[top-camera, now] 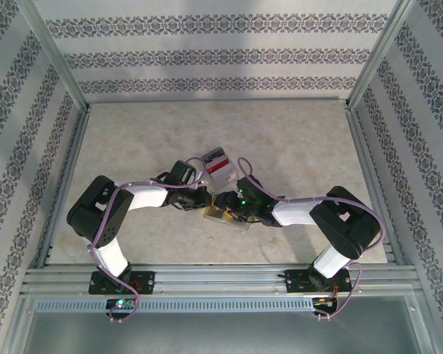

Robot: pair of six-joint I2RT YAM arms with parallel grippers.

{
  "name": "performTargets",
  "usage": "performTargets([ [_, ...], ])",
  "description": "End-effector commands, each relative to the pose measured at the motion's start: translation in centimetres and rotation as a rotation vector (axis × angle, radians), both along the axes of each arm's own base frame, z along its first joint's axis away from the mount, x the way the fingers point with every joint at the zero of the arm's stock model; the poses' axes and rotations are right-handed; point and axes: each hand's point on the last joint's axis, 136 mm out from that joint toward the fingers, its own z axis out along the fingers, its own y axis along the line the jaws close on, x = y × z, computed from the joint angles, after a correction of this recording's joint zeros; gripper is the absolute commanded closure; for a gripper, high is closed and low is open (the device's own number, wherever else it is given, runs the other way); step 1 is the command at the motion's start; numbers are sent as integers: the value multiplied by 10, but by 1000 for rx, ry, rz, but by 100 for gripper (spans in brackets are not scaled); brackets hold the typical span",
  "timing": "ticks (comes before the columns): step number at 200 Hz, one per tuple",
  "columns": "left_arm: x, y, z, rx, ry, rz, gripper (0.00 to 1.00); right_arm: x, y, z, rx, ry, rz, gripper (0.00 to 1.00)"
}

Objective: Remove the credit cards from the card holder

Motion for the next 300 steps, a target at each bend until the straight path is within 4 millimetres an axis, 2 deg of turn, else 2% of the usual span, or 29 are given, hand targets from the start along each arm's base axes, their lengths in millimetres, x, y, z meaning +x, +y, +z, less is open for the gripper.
performTargets([
  [1, -18, 14, -32, 115, 83, -2, 91, -3, -7, -19, -13, 17, -32, 47],
  [83, -20, 16, -36, 124, 92, 1, 91, 1, -6, -19, 26, -17, -57, 51],
  [113, -20, 18, -38, 138, 94, 1, 91, 2, -14, -8, 33, -57, -66, 52],
  [156, -18, 18, -36, 148, 87, -1, 91, 4, -12, 5, 72, -96, -55, 53],
  [276, -18, 19, -34, 158, 83, -7, 91, 3, -8, 10, 111, -122, -36, 67],
  [300, -16, 19, -32, 159, 81, -8, 91, 3, -9, 12, 115, -129, -35, 67],
])
